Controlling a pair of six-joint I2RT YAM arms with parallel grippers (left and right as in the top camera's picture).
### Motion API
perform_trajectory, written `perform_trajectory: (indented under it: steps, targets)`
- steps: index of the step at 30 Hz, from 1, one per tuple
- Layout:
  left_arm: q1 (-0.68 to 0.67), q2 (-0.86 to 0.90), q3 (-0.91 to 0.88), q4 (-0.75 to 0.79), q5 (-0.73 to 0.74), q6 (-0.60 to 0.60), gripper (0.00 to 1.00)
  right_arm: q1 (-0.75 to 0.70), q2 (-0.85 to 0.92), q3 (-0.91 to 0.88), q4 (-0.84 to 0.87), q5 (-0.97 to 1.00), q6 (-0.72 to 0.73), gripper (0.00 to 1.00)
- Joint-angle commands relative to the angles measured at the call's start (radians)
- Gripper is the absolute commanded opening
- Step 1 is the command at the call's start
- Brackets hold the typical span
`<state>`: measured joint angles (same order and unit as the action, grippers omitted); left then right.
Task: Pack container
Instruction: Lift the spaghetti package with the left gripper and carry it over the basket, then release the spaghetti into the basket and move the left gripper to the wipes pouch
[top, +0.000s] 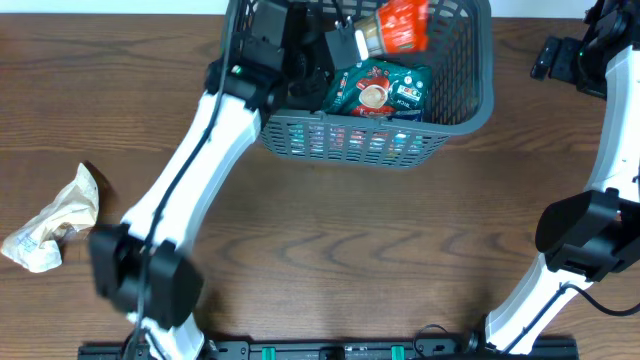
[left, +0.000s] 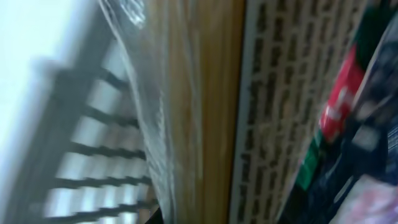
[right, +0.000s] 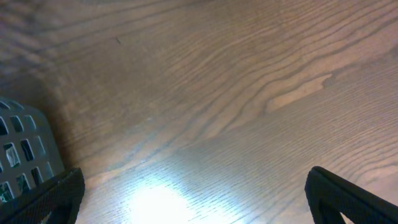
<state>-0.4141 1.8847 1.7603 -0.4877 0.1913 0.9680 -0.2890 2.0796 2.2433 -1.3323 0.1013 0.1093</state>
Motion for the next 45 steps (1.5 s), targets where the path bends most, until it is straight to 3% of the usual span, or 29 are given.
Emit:
perform_trajectory:
  steps: [1, 8, 11, 13, 15, 19, 25, 36, 40, 45]
  targets:
    - [0.023, 0.043, 0.026, 0.000, 0.000, -0.031, 0.06, -0.005, 0.000, -0.001, -0.007, -0.005, -0.014, 0.99]
    - [0.023, 0.128, 0.026, -0.050, 0.000, -0.035, 0.06, -0.005, 0.000, -0.001, -0.007, -0.005, -0.014, 0.99]
    - [0.023, 0.129, 0.026, -0.054, 0.000, -0.063, 0.13, -0.005, 0.000, -0.001, -0.007, -0.005, -0.015, 0.99]
    - [0.022, 0.119, 0.026, -0.054, 0.000, -0.070, 0.33, -0.005, 0.000, -0.001, -0.007, -0.005, -0.021, 0.99]
    - [0.018, 0.106, 0.026, -0.051, 0.000, -0.072, 0.87, -0.005, 0.000, -0.001, -0.006, -0.005, -0.022, 0.99]
    - [0.011, 0.061, 0.026, -0.049, 0.000, -0.072, 0.98, -0.005, 0.000, -0.001, -0.006, -0.005, -0.023, 0.99]
    - [0.013, -0.055, 0.026, 0.012, -0.036, -0.149, 0.99, -0.005, 0.000, -0.001, -0.007, -0.005, -0.037, 0.99]
    - [0.027, -0.378, 0.026, -0.051, -0.326, -0.427, 0.99, -0.005, 0.000, -0.001, -0.006, -0.005, -0.037, 0.99]
    - [0.067, -0.484, 0.026, -0.241, -0.536, -0.643, 0.99, -0.005, 0.000, -0.001, -0.001, -0.005, -0.037, 0.99]
    - [0.178, -0.519, 0.019, -0.658, -0.537, -0.773, 0.99, -0.005, 0.000, -0.001, 0.024, -0.005, -0.037, 0.99]
